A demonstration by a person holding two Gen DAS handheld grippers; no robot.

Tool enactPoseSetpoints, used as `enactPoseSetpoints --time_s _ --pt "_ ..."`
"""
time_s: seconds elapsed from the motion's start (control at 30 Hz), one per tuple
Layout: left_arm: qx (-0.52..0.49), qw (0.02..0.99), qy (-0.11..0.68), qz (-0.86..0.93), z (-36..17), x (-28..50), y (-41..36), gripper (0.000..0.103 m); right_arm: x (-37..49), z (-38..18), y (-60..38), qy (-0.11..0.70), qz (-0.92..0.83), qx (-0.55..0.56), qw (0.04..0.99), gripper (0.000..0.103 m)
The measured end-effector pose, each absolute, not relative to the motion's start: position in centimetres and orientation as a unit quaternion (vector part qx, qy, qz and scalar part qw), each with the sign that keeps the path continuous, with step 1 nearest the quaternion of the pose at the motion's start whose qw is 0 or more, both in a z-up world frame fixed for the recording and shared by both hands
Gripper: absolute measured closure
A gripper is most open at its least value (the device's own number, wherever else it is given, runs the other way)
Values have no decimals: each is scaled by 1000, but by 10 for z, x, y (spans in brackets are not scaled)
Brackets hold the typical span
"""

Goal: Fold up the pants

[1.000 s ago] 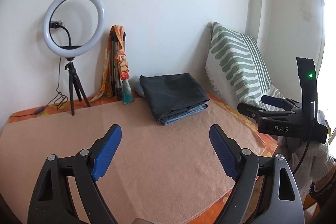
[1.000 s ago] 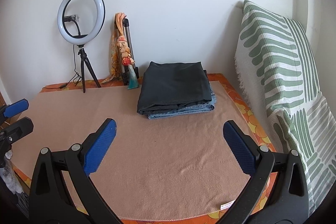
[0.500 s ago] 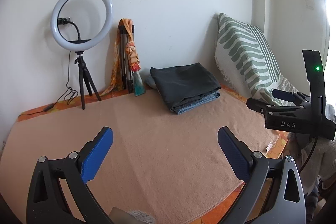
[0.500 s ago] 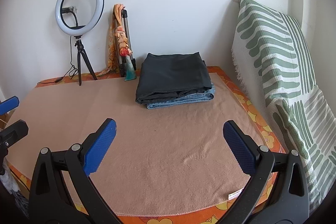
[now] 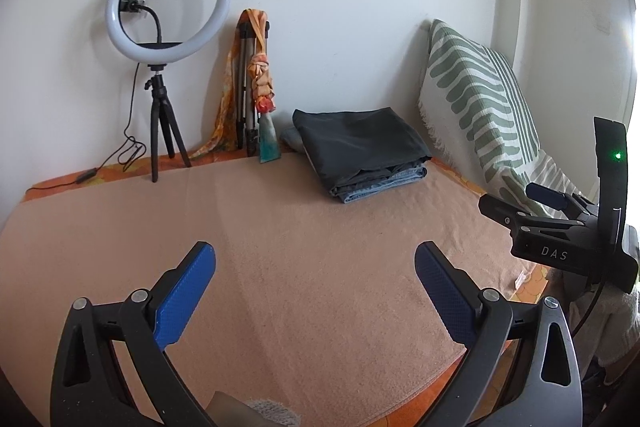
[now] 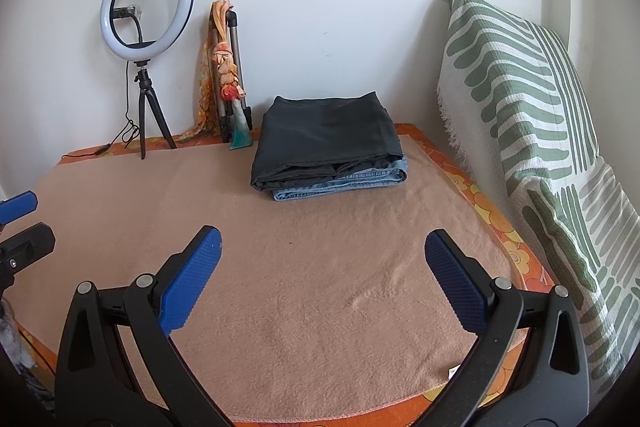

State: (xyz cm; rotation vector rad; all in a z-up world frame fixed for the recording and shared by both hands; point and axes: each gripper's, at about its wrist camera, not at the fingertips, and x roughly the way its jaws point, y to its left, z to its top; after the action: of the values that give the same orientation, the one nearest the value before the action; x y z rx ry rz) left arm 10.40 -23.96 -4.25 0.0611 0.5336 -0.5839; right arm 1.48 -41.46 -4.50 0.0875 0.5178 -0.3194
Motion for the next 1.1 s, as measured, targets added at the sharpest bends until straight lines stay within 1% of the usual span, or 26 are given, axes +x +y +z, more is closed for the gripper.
enactPoseSetpoints --time_s 0.23,0.47,1.1 --pt "37 922 259 -284 -45 104 -242 3 17 -54 -421 258 -152 63 952 0" --pt "48 919 266 -288 -51 104 -247 3 15 -50 -417 246 -150 61 956 0" --pt "57 918 274 -281 -57 105 -247 3 17 -53 -416 249 -144 66 956 0"
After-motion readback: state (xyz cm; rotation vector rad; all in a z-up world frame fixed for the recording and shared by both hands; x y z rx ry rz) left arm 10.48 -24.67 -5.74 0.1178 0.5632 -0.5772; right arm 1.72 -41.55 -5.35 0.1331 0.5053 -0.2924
